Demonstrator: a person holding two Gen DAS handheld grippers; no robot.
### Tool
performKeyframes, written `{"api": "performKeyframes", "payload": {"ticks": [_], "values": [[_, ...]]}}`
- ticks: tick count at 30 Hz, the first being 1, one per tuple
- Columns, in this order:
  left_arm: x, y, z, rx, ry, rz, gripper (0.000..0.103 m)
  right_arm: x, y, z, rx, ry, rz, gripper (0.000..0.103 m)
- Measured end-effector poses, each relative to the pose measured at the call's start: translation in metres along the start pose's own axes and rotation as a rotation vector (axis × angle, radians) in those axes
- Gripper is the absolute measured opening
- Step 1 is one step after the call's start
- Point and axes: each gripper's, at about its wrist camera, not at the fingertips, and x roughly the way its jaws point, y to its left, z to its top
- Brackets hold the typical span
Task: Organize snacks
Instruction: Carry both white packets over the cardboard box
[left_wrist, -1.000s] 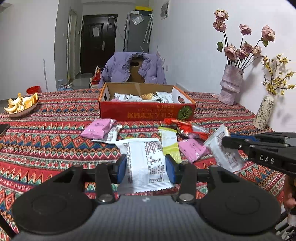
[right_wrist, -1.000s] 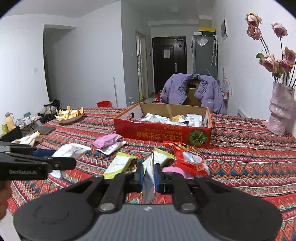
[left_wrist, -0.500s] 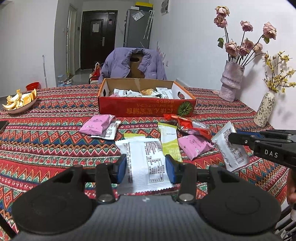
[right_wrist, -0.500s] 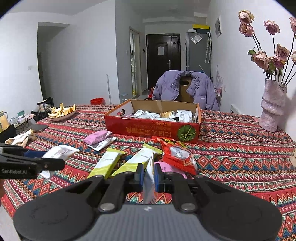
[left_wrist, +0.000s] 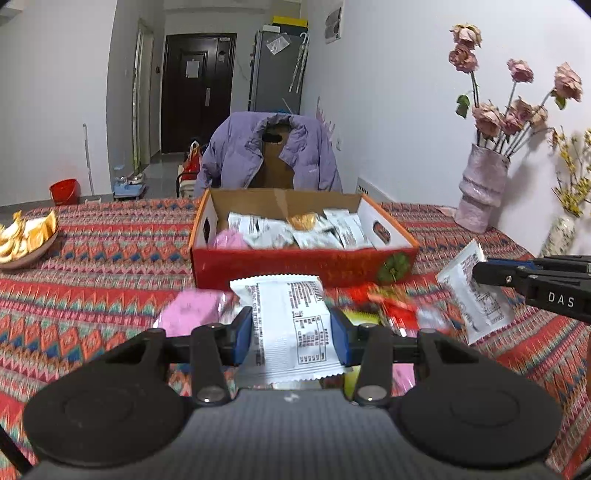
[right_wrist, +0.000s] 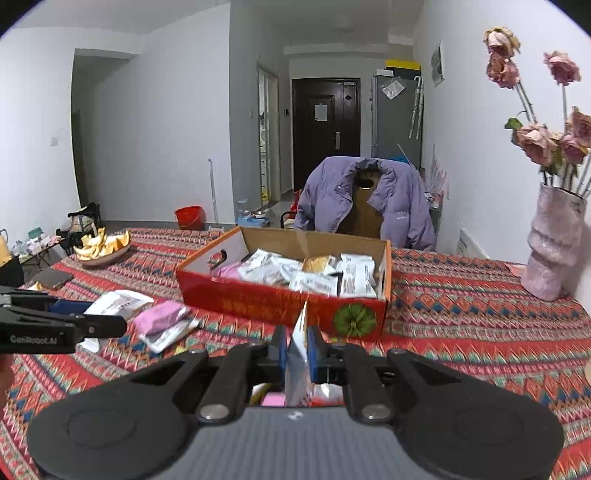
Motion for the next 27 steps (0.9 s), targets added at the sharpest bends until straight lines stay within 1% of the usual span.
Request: {"api": "performKeyframes", "payload": {"ticks": [4,8,11,13,16,18,20,22,24,26,27], "values": [[0.029,0.006,0.028,0.005,-0.024,-0.006,0.044,0.031,-0.007,0.024,-0.001,0.0,0.04,0.011],[0.061,0.018,0.053,-0.002,-0.016,-0.028,0.044,0.067,-0.011,0.05,0.007,-0.003,0.091,0.011],[0.087,0.027,0.069,0.01,-0.016,-0.007,0.045,0.099,-0.011,0.068,0.014,0.002,0.123,0.011],[0.104,0.037,0.08,0.0,-0.011,0.01,0.045,0.122,-0.011,0.079,0.033,0.003,0.143,0.011],[0.13,0.052,0.095,-0.02,0.01,-0.002,0.045,0.158,-0.007,0.092,0.034,0.004,0.129,0.011],[0.15,0.06,0.102,-0.028,0.026,-0.01,0.045,0.183,-0.003,0.097,0.042,0.018,0.135,0.011],[0.168,0.065,0.104,-0.024,0.047,0.013,0.045,0.204,0.001,0.1,0.064,0.033,0.157,0.011],[0.184,0.068,0.103,-0.014,0.069,0.021,0.045,0.228,0.003,0.101,0.102,0.059,0.196,0.011],[0.197,0.07,0.099,-0.005,0.092,0.018,0.045,0.25,0.003,0.099,0.161,0.095,0.237,0.011],[0.205,0.073,0.094,-0.002,0.105,0.007,0.046,0.266,0.004,0.095,0.204,0.124,0.26,0.012],[0.206,0.075,0.09,-0.007,0.108,0.007,0.046,0.273,0.005,0.092,0.222,0.138,0.271,0.014]]}}
